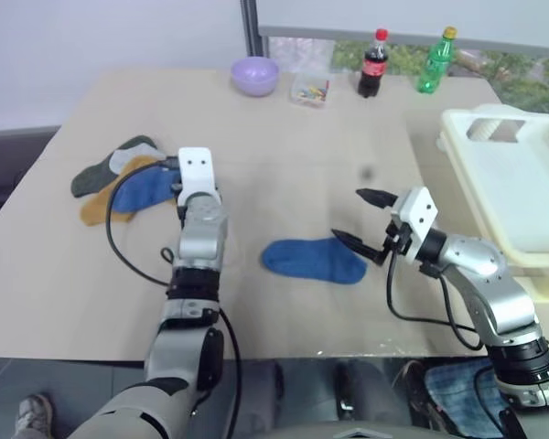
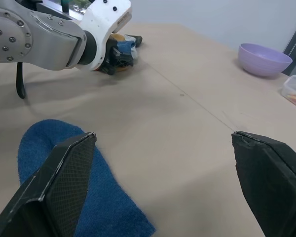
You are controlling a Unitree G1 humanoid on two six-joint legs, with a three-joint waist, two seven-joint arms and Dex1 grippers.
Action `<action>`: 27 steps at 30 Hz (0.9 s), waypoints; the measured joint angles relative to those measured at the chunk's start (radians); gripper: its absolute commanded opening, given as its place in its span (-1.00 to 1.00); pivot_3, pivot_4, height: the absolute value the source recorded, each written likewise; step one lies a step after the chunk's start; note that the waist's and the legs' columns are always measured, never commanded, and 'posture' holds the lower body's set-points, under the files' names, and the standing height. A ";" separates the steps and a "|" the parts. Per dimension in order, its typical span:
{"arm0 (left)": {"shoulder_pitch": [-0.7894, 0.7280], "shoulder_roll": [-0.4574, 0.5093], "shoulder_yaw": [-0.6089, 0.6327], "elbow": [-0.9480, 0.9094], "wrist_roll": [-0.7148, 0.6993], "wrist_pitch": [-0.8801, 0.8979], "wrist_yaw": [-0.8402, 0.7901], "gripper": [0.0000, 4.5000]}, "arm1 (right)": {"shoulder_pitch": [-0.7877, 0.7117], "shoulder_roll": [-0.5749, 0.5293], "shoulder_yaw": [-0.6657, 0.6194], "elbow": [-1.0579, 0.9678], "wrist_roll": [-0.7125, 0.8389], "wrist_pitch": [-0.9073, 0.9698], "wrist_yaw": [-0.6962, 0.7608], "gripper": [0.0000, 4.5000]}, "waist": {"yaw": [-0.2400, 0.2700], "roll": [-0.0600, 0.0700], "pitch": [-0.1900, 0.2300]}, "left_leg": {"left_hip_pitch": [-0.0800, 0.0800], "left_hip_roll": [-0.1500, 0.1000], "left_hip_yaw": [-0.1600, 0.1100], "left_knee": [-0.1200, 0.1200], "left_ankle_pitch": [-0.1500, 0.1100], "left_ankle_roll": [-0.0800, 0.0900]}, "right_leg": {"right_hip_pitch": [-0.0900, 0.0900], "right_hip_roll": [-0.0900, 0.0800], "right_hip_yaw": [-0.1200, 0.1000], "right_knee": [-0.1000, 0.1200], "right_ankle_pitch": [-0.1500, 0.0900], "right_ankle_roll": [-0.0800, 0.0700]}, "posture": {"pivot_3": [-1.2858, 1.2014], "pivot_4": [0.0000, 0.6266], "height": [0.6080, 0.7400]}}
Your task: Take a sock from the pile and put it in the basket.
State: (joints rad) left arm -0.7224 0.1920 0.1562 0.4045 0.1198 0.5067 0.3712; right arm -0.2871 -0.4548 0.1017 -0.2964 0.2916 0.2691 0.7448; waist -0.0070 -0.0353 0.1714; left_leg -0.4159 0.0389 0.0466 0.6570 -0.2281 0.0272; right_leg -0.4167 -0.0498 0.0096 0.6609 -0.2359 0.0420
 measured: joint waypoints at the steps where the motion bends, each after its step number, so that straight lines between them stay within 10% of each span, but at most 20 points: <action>1: -0.001 0.000 0.000 0.004 0.000 -0.003 0.002 0.04 | 0.000 0.000 0.000 0.000 0.000 0.000 0.000 1.00 | 0.000 0.000 0.000 | 0.000 0.000 0.000 0.000 0.000 0.000 | 0.000 0.000 0.000 0.000 0.000 0.000 | 0.03 -0.52 1.00; 27: -0.028 -0.003 -0.010 0.082 0.000 -0.048 0.006 0.04 | -0.010 0.013 -0.002 -0.018 0.064 -0.023 0.025 1.00 | 0.000 0.000 0.000 | 0.000 0.000 0.000 0.000 0.000 0.000 | 0.000 0.000 0.000 0.000 0.000 0.000 | 0.03 -0.52 1.00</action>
State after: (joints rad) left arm -0.7506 0.1892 0.1464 0.4864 0.1201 0.4582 0.3772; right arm -0.2969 -0.4421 0.0997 -0.3147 0.3560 0.2462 0.7696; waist -0.0072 -0.0353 0.1714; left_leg -0.4159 0.0389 0.0465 0.6570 -0.2281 0.0272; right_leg -0.4167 -0.0498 0.0095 0.6610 -0.2358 0.0420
